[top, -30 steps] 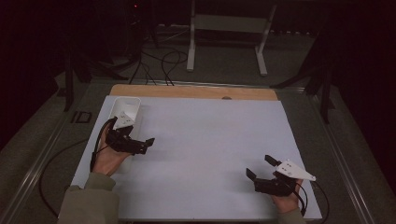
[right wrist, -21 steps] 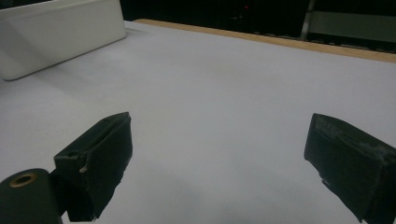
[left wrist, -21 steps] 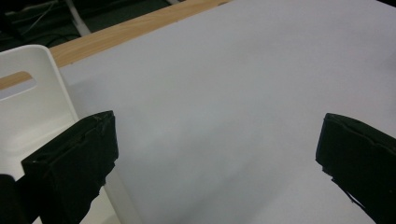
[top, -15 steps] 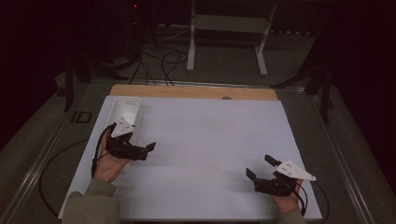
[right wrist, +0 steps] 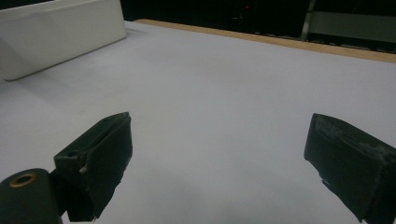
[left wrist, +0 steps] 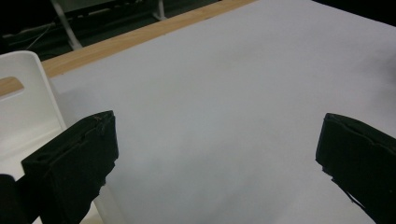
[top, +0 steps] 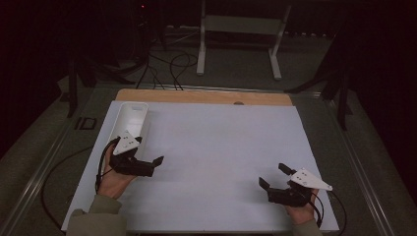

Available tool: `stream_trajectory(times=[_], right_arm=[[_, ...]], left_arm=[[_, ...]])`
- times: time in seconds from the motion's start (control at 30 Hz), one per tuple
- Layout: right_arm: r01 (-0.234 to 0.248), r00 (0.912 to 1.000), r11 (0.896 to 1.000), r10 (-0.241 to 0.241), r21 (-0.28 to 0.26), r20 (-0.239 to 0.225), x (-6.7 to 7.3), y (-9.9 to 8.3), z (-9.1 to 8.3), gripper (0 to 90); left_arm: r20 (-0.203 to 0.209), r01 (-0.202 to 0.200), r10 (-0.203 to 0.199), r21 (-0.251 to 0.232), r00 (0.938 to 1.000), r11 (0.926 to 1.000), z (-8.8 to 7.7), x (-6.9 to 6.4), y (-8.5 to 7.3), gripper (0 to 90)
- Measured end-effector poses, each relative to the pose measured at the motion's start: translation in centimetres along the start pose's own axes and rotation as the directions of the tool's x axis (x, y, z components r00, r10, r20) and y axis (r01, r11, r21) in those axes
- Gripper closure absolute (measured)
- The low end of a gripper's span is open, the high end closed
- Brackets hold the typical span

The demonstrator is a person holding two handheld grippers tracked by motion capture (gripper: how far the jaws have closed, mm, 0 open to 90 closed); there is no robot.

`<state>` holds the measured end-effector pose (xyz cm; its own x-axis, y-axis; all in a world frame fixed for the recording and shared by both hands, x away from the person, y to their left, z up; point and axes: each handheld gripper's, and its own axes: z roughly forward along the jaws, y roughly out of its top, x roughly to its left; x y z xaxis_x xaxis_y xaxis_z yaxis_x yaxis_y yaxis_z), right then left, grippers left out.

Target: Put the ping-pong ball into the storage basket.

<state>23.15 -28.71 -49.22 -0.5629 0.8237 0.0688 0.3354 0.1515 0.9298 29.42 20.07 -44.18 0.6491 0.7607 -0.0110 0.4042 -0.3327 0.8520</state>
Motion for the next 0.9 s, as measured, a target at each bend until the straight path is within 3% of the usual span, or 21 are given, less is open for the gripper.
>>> stream_trajectory(times=[0.9], right_arm=[[0.007,1.0000,1.000,-0.007,-0.004,-0.001,0.0,0.0,0.0,7.0]], left_arm=[[-0.020,0.003,-0.006,-0.129,0.9998,0.9917,-2.6,-0.9,-3.8,0.0]])
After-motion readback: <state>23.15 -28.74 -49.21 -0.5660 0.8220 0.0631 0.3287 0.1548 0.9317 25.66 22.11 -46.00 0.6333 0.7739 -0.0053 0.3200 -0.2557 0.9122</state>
